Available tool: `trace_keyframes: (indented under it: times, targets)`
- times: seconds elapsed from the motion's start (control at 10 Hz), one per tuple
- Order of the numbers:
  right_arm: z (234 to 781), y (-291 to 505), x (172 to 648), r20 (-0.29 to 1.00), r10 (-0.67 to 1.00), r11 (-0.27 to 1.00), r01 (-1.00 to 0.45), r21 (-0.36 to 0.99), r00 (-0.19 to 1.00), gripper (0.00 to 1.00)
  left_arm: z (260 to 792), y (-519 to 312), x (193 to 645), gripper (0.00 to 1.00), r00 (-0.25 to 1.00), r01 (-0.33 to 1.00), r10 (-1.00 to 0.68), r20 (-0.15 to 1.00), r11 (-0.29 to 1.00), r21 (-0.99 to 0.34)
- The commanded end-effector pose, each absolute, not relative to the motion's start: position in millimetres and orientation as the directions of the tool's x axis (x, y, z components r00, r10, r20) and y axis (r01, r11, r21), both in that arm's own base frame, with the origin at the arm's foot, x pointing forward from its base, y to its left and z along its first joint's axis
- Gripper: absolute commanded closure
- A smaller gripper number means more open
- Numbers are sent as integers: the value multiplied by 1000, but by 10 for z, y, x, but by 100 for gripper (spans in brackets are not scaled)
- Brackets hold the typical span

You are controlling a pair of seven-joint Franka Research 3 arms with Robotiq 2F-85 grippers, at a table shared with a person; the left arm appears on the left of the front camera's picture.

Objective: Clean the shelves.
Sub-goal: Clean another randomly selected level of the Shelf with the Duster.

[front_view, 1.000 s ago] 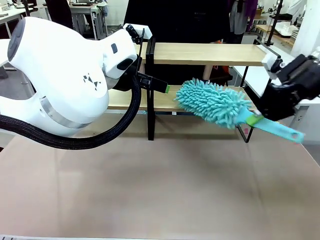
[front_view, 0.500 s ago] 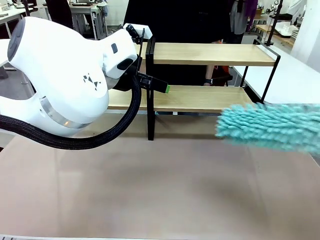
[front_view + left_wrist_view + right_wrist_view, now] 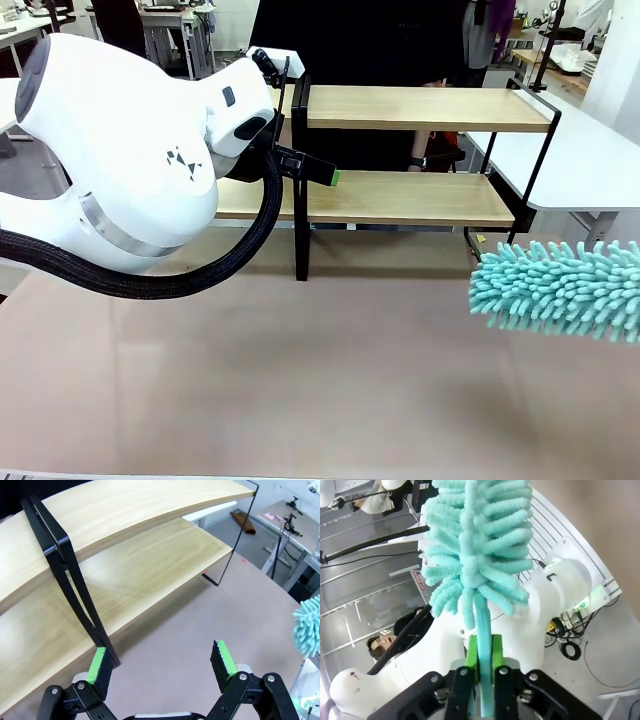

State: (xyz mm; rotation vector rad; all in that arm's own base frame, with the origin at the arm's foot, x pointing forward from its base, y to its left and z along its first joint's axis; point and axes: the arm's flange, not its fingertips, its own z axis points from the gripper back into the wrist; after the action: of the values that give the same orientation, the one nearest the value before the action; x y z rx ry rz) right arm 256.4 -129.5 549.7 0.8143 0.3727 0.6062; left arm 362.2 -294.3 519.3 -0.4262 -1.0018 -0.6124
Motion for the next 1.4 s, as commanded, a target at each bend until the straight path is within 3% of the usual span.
trace_keyframes:
  times: [0.0,0.1,0.3,0.4,0.5,0.6,0.9,1.1,1.3]
  targets:
    - [5600,-1251,2544,-88,621,547,-349,761,779,88,5193,-2943,3623,0,396,652,-278,875,756,-55]
    - [5600,-1251,2544,-88,621,547,-349,761,779,88,5580,-2818,3595,0,330,767,-387,861,642,-5]
    - [5600,-1251,2544,-88,621,547,-349,761,779,88,5987,-2333,3633,0,403,860,-505,763,495,-126]
    - [5600,-1251,2544,-88,621,547,-349,761,779,88,6086,-2057,3625,0,468,867,-548,693,436,-241]
    - [5600,-1251,2544,-88,621,547,-349,761,779,88,6088,-1733,3620,0,566,823,-602,564,459,-335]
    - [5600,-1251,2544,-88,621,547,-349,761,779,88,6010,-1330,3565,0,600,800,-608,519,446,-402]
    - [5600,-1251,2544,-88,621,547,-349,761,779,88,5620,-115,3039,0,756,630,-287,589,563,-534]
    - [5600,-1251,2544,-88,621,547,-349,761,779,88,5340,347,2654,0,759,551,-85,646,612,-567]
    - [5600,-1251,2544,-88,621,547,-349,761,779,88,4820,539,2561,0,773,515,20,634,564,-645]
